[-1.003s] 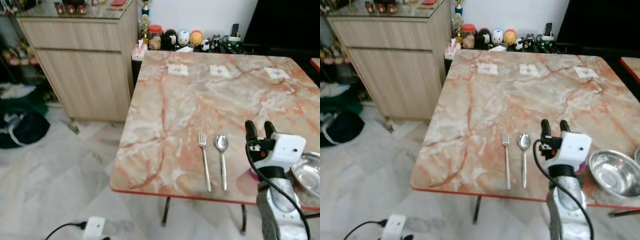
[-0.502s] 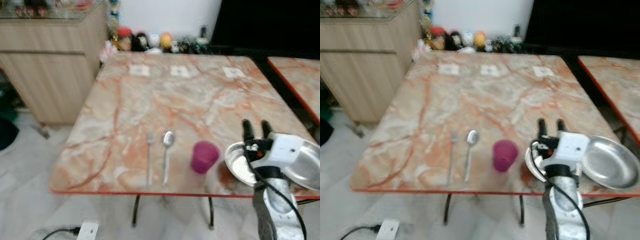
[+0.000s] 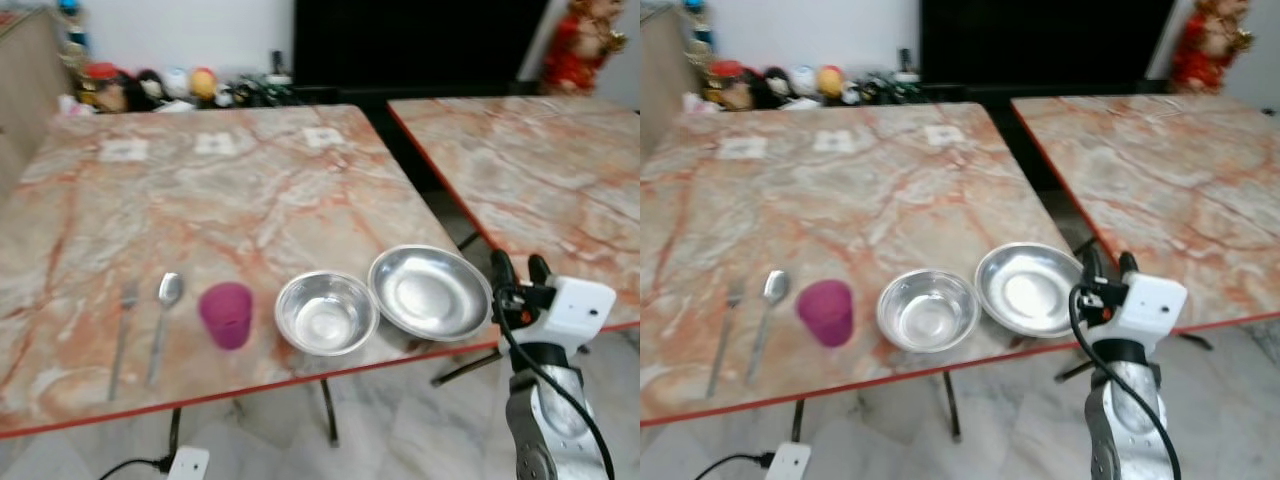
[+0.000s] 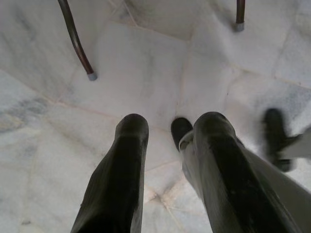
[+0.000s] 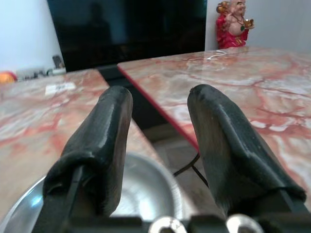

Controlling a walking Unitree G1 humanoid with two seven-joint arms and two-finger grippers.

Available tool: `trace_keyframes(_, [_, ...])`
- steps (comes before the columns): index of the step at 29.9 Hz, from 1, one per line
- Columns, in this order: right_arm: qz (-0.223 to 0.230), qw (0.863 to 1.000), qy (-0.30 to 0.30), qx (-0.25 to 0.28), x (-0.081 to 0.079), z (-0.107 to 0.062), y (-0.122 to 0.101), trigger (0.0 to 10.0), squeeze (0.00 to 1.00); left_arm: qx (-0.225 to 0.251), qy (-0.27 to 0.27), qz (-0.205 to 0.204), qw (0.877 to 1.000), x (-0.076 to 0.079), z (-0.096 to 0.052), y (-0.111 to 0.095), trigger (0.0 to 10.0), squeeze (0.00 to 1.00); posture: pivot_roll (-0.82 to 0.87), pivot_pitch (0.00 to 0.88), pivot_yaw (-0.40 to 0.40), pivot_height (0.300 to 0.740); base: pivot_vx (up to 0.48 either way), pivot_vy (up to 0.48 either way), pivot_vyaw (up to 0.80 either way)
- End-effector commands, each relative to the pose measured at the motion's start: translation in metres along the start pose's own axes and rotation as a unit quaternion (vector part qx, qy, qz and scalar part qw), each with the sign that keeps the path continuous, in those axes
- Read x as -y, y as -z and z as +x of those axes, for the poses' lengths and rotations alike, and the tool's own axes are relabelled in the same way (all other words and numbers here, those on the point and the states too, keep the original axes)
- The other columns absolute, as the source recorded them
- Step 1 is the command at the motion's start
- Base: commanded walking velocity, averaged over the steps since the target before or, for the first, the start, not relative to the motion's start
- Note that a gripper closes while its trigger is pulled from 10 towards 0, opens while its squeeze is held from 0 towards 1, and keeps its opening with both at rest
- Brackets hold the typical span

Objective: Setting the table

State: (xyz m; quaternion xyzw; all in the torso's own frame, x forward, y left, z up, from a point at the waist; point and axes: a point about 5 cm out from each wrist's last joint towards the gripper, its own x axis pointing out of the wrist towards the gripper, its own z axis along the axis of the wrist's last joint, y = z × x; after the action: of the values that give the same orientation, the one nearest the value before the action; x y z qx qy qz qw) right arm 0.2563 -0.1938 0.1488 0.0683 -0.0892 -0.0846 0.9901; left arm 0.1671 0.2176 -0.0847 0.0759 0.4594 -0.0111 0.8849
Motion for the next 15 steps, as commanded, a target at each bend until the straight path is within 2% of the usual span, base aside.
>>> trace_keyframes(1, [0.014, 0.999, 0.024, -0.023, 0.011, -0.001, 0.005, 10.0, 0.00, -0.014, 0.003, 0.005, 1.000, 0.002, -0.001, 0.006, 10.0, 0.00, -0.11, 0.020, -0.004, 0.740, 0.000, 0.000, 0.00])
trace_keyframes(2, [0.033, 0.998, 0.028, -0.046, 0.013, 0.000, 0.012, 10.0, 0.00, -0.015, 0.004, 0.007, 1.000, 0.002, 0.000, 0.005, 10.0, 0.00, -0.11, 0.018, -0.003, 0.740, 0.000, 0.000, 0.00])
trace_keyframes(5, [0.049, 0.997, 0.024, -0.063, 0.013, 0.001, 0.016, 10.0, 0.00, -0.014, 0.004, 0.007, 1.000, 0.002, 0.000, 0.005, 10.0, 0.00, -0.11, 0.012, 0.000, 0.740, 0.000, 0.000, 0.00])
trace_keyframes(13, [0.056, 0.994, -0.009, -0.090, 0.010, 0.011, 0.024, 10.0, 0.00, -0.014, 0.006, 0.005, 1.000, 0.002, 0.000, 0.004, 10.0, 0.00, -0.11, 0.004, 0.004, 0.740, 0.000, 0.000, 0.00])
trace_keyframes(15, [0.072, 0.990, -0.025, -0.118, 0.006, 0.017, 0.032, 10.0, 0.00, -0.012, 0.006, 0.005, 1.000, 0.001, 0.000, 0.003, 10.0, 0.00, -0.11, 0.019, 0.004, 0.740, 0.000, 0.000, 0.00])
